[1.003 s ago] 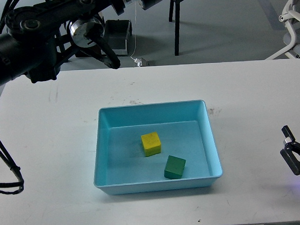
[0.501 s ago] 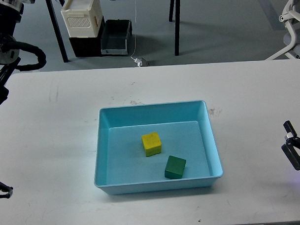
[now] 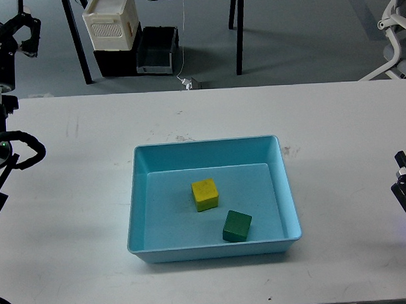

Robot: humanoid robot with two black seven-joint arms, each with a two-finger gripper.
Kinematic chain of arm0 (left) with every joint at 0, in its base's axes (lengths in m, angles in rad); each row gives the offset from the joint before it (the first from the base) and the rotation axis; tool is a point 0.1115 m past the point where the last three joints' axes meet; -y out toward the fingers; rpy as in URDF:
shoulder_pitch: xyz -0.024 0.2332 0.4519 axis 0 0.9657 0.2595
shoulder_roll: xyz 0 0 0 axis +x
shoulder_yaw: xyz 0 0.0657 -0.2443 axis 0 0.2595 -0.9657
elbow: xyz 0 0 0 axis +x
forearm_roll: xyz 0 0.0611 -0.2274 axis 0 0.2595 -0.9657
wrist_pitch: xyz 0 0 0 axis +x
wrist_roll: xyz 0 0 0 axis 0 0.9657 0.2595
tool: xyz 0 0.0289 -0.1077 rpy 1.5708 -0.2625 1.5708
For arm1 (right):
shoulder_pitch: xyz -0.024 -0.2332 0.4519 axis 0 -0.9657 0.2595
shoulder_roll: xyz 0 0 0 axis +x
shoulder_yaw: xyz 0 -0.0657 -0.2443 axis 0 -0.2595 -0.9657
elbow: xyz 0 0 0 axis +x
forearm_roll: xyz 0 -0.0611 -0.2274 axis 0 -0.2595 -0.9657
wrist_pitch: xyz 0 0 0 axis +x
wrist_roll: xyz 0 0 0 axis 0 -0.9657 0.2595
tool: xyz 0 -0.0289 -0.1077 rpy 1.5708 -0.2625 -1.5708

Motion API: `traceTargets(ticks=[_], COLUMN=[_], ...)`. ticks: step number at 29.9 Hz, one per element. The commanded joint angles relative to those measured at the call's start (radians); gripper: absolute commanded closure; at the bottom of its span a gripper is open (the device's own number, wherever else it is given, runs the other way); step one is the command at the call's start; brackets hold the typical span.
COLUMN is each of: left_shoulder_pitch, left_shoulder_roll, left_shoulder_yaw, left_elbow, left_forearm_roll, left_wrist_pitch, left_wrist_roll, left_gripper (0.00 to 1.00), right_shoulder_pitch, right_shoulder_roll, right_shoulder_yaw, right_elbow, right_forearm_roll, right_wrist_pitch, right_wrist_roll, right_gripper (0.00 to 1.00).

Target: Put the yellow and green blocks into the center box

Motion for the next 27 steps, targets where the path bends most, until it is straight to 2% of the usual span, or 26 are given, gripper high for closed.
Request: traceTargets(ticks=[1, 9, 17, 21, 27], left_shoulder_pitch=[0.163, 0.420, 0.592, 0.634, 0.634], left_shoulder_roll=[-0.034, -0.113, -0.134, -0.136, -0.134], left_shoulder_yaw=[-0.026, -0.032, -0.020, -0.027, -0.036], left_elbow=[-0.093, -0.317, -0.362, -0.372, -0.383], left_forearm_roll=[0.002, -0.017, -0.020, -0.020, -0.024], left_wrist_pitch=[0.000, 0.000, 0.000, 0.000, 0.000], left_wrist_roll=[0.000, 0.000, 0.000, 0.000, 0.000], left_gripper=[0.00, 0.00, 0.00, 0.00, 0.00], right_shoulder_pitch=[-0.002, -0.003, -0.049, -0.068, -0.053], right_shoulder_roll=[-0.008, 0.000, 0.015, 0.018, 0.021], right_shoulder_yaw=[0.001, -0.008, -0.007, -0.008, -0.002], right_elbow=[-0.001, -0.025, -0.022, -0.022, -0.040], right_forearm_roll=[0.000, -0.018, -0.021, -0.020, -0.023], right_wrist_pitch=[0.000, 0.014, 0.051, 0.077, 0.077], right_wrist_roll=[0.000, -0.002, -0.002, -0.002, 0.000], right_gripper=[0.00, 0.00, 0.00, 0.00, 0.00])
